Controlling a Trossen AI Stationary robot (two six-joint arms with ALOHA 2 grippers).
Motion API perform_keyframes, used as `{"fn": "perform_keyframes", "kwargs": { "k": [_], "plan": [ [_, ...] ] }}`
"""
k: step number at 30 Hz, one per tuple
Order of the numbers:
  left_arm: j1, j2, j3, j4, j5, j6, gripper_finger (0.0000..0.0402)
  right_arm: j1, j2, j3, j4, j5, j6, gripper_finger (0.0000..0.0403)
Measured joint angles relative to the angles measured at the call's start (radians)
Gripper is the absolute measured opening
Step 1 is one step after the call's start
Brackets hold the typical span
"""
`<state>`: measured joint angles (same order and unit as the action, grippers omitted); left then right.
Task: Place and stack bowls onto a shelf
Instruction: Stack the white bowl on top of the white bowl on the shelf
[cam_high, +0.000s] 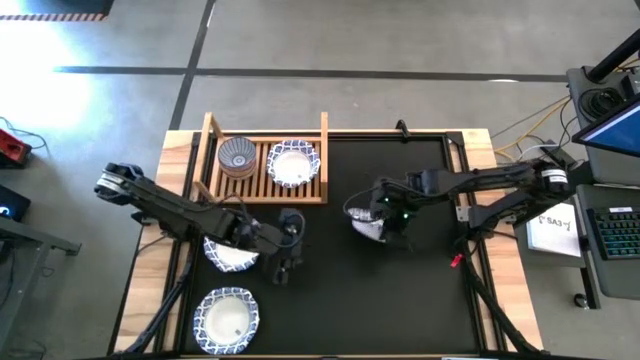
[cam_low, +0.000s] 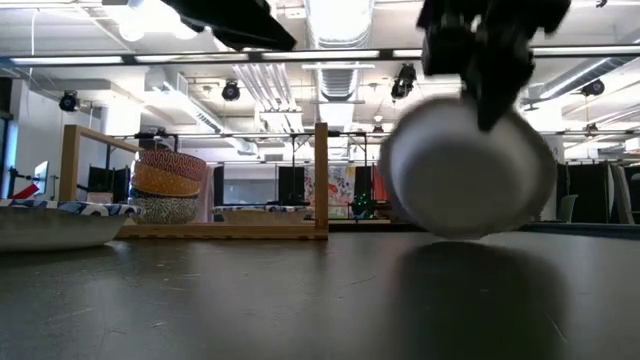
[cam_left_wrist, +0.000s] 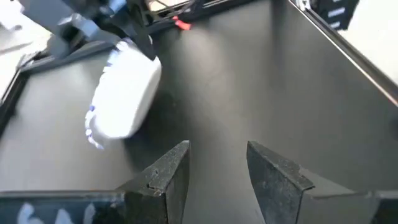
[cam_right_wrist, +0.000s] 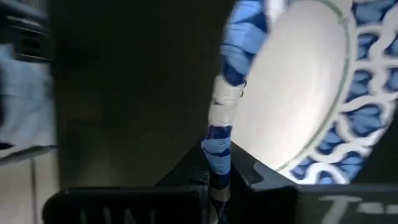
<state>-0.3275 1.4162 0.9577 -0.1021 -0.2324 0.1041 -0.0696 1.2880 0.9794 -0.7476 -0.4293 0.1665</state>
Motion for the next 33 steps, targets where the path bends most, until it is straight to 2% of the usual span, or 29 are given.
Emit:
{"fn": "perform_keyframes", "kwargs": {
  "k": [2, 4, 8, 10, 16, 23, 33],
  "plan": [
    [0.000, 0.034, -0.001, 0.052, 0.004, 0.037, 0.0142, 0.036, -0.006, 0.031, 0.007, -0.024, 0.024, 0.0009],
    [0.000, 0.064, 0.009, 0.093, -0.040, 0.045, 0.0142, 0.076, 0.001, 0.063, 0.003, -0.028, 0.037, 0.0009],
    [0.000, 0.097, 0.051, 0.128, -0.091, 0.075, 0.0142, 0.155, 0.038, 0.125, -0.004, -0.089, -0.021, 0.0009],
    [0.000, 0.105, 0.068, 0.137, -0.059, 0.078, 0.0142, 0.191, 0.062, 0.160, -0.004, -0.098, -0.059, 0.0009],
    [-0.001, 0.115, 0.078, 0.210, 0.118, 0.073, 0.0142, 0.249, 0.135, 0.263, -0.011, -0.098, -0.163, 0.0009],
    [-0.001, 0.115, 0.077, 0.232, 0.126, 0.066, 0.0142, 0.256, 0.204, 0.377, -0.048, -0.095, -0.264, 0.0009],
    [-0.004, 0.115, 0.075, 0.246, 0.209, 0.023, 0.0142, 0.255, 0.258, 0.502, -0.089, -0.094, -0.395, 0.0008]
  ]
}}
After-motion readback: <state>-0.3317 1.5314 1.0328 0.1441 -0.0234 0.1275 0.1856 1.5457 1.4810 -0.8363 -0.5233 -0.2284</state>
